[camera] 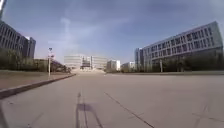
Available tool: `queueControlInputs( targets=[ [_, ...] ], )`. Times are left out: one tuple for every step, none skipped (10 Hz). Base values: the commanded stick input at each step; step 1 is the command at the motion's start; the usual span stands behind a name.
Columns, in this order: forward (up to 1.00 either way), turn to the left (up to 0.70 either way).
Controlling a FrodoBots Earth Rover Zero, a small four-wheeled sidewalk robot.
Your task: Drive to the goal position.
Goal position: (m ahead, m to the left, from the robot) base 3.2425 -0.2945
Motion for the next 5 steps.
queueControlInputs(
  targets=[
    [0.70, 0.00],
    [0.70, 0.00],
    [0.70, 0.00],
    [0.70, 0.00],
    [0.70, 0.00]
  ],
)
